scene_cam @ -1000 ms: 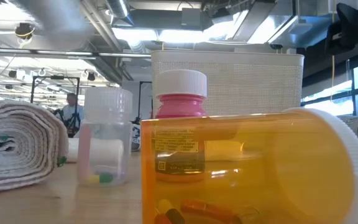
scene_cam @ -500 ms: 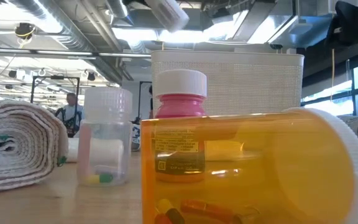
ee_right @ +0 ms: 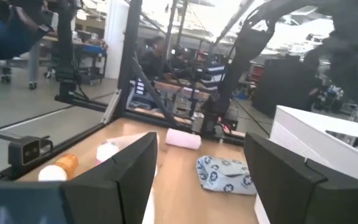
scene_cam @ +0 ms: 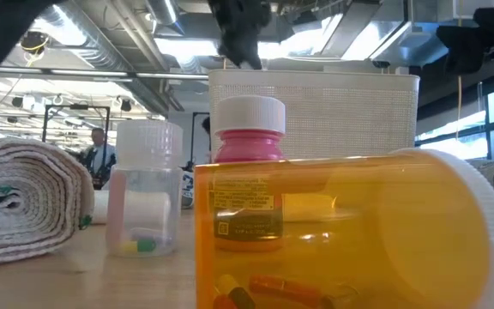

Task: Pick & place medical supplies in basket/bin
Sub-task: Put the white pill bottle into the white bin

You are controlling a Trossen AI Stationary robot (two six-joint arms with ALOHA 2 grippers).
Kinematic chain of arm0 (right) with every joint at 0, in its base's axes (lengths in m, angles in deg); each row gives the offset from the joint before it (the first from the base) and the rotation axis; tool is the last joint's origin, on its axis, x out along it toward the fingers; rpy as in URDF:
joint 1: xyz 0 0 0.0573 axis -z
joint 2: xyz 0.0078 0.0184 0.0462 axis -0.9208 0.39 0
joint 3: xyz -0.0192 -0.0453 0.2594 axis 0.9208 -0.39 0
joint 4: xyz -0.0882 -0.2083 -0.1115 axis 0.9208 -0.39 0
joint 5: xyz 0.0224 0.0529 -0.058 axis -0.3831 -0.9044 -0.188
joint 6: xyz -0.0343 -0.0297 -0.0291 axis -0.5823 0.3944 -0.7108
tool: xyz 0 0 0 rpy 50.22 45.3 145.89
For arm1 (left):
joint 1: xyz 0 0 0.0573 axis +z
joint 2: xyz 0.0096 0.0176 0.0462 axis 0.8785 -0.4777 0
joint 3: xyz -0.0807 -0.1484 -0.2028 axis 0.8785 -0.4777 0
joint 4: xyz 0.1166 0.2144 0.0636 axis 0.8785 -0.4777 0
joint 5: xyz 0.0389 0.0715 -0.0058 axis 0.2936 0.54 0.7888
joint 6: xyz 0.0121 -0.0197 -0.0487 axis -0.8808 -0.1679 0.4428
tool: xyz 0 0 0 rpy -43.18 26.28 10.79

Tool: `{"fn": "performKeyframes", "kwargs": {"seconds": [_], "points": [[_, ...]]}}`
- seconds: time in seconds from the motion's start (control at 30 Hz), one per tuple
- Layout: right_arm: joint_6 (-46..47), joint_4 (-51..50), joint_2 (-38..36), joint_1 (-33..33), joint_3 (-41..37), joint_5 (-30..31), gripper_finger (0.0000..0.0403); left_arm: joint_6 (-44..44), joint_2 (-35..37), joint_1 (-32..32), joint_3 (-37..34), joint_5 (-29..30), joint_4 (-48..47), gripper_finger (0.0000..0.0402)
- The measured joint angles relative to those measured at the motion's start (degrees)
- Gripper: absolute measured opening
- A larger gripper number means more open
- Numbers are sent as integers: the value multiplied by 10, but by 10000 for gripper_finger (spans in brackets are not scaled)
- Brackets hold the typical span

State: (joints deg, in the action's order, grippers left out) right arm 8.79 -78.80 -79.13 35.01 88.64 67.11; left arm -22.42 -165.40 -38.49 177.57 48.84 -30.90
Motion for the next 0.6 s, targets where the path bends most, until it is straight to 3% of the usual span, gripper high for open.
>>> {"fn": "performKeyframes", "kwargs": {"seconds": [0.13, 0.6], "points": [[-1, -15, 0, 0, 0, 0, 243, -30, -70, 18, 69, -16, -37, 201], [-2, -18, 0, 0, 0, 41, 243, -83, -149, 19, 52, -20, -89, 205]]}}
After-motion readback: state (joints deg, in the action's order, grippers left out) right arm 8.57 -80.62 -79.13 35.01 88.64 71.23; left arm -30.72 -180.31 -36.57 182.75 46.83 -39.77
